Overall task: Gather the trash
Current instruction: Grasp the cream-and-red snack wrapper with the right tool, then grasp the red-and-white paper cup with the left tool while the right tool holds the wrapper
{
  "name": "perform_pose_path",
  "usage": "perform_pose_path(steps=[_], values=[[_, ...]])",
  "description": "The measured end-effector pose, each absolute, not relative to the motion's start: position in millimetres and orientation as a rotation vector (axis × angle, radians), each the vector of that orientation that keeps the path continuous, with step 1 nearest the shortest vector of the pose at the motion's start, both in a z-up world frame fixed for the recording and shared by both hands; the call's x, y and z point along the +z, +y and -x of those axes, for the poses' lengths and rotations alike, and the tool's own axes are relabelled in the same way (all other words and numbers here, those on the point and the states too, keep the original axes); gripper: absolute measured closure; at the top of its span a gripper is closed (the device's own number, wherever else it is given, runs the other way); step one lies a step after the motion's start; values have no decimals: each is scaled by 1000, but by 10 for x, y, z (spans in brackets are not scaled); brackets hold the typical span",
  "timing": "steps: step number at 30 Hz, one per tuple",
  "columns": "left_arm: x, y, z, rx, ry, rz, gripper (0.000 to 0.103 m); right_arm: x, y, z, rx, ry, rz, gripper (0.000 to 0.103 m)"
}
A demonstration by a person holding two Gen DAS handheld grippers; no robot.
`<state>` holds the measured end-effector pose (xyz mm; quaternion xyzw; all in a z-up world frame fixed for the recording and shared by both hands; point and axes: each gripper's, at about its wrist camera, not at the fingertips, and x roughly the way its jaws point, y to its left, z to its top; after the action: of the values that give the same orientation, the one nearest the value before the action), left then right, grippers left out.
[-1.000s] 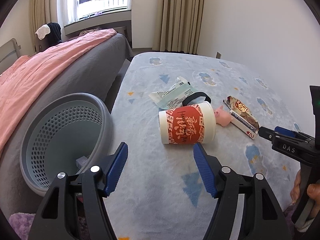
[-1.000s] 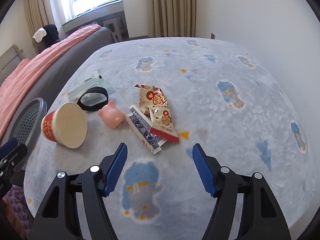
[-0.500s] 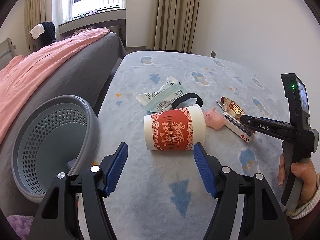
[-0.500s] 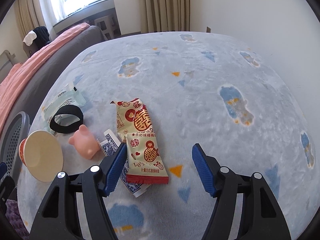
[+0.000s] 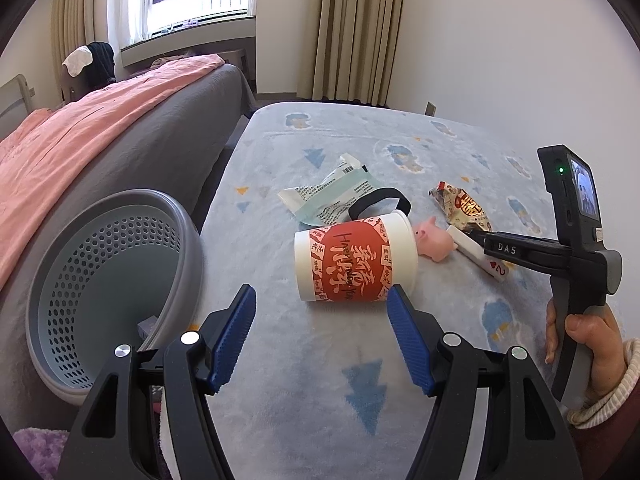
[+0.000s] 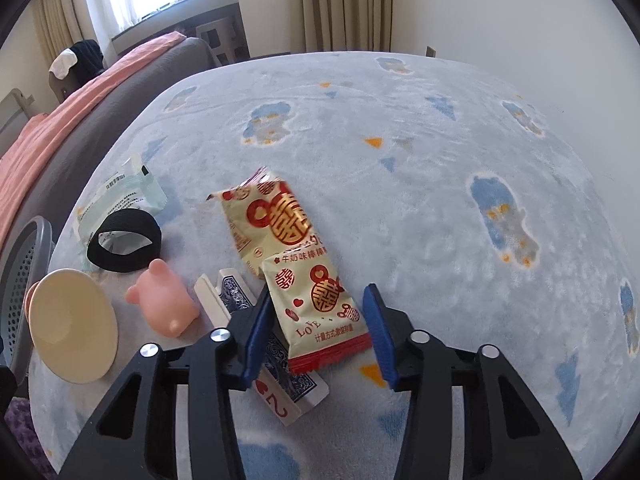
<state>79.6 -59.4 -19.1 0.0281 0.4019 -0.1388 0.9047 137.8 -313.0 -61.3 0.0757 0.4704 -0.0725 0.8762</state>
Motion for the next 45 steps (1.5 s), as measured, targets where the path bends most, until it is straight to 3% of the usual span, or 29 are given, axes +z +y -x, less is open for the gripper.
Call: perform_pose_path(steps=[15,18,21,45], values=[[-87,-702,-685,-308,828,-56,38,-408,-3300,-1089,-157,917,-256,67],[-69,-745,-674,-328,829,-51,31,-372,-3349,-1007,-160,904,-293,67],[-79,-801,-698,-353,847,-49,30,-312,-3387,-929,-163,884,-313,67],[-436,-878,-1327,-415,1003,27,28,-109,-3399,-800,-114,821,-343,66]])
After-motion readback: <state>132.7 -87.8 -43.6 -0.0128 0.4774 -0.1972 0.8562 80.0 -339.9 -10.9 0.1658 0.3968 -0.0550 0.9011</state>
